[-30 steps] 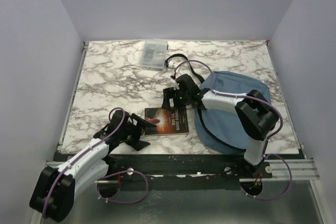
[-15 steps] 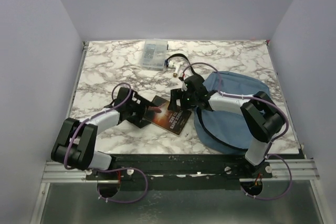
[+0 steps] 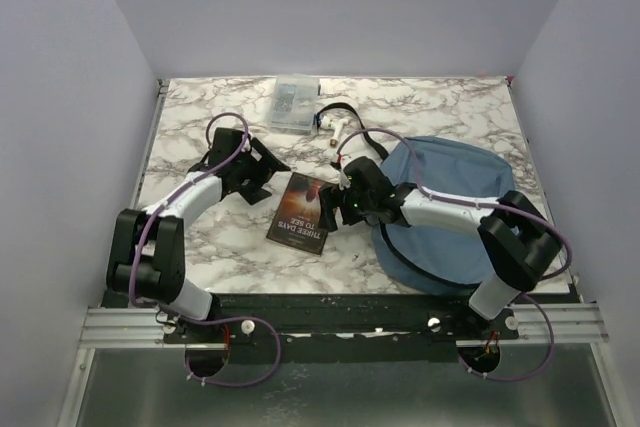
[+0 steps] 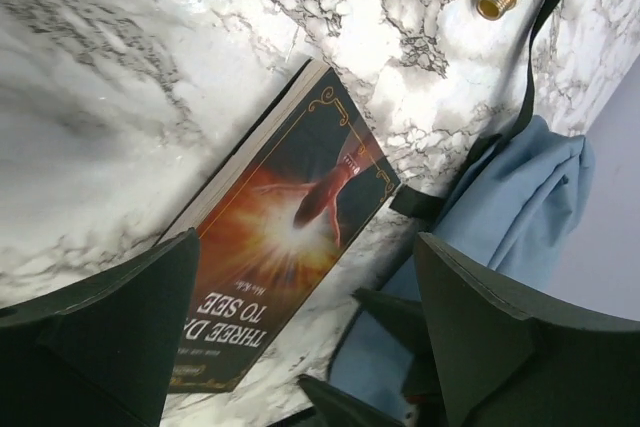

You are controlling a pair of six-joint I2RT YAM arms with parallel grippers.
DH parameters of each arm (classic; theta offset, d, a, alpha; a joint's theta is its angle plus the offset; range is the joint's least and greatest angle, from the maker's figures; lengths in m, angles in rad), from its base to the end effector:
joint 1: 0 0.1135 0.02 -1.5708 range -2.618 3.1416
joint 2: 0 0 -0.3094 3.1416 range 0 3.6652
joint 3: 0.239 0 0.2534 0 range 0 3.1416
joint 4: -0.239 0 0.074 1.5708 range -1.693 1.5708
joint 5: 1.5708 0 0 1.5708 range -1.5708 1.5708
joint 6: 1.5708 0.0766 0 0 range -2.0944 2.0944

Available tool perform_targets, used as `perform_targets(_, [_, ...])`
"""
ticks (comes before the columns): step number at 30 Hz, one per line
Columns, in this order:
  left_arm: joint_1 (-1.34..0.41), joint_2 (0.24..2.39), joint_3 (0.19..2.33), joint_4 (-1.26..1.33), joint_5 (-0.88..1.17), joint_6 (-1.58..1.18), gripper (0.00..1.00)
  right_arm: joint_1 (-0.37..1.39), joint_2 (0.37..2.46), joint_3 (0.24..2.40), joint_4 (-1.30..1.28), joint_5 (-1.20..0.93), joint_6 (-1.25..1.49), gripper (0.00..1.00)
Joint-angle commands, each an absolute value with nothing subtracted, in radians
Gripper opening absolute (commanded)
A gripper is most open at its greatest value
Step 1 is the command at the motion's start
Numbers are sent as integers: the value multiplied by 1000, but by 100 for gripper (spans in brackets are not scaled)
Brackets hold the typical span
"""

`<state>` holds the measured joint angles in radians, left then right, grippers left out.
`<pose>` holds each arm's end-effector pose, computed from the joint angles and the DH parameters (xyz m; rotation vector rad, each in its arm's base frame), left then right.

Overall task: Pack the student bag
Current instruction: Pick up the book from the center of the board.

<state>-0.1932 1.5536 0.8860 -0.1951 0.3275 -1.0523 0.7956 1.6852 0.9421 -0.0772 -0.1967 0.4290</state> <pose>0.3294 -0.0896 0.2062 -0.9394 2.4325 -0.9105 0.2545 0.2811 0.1894 -0.5570 2.4660 0.7759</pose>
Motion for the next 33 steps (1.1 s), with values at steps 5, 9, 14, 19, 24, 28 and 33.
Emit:
perform_targets(5, [-159, 1223, 822, -490, 84, -796, 91, 1027, 1558, 898, 31, 89, 58, 93])
perform_targets(9, [-135, 1120, 767, -568, 27, -804, 90, 1124, 1658, 924, 200, 96, -33, 97])
perform_targets(14, [-118, 963, 652, -611, -46, -923, 87, 1176, 1838, 1024, 286, 159, -79, 99])
perform_targets(19, [-117, 900, 614, -622, -51, -911, 87, 1204, 1963, 1039, 403, 277, -145, 87])
perform_targets(24, [-118, 926, 629, -635, -28, -896, 87, 1217, 1981, 979, 474, 395, -141, 48])
perform_targets(28, [-117, 999, 628, -602, 73, -900, 87, 1211, 1996, 1004, 396, 341, -66, 18])
perform_targets(33, [-118, 1078, 593, -455, 274, -905, 88, 1180, 1991, 1019, 367, 175, 86, 0])
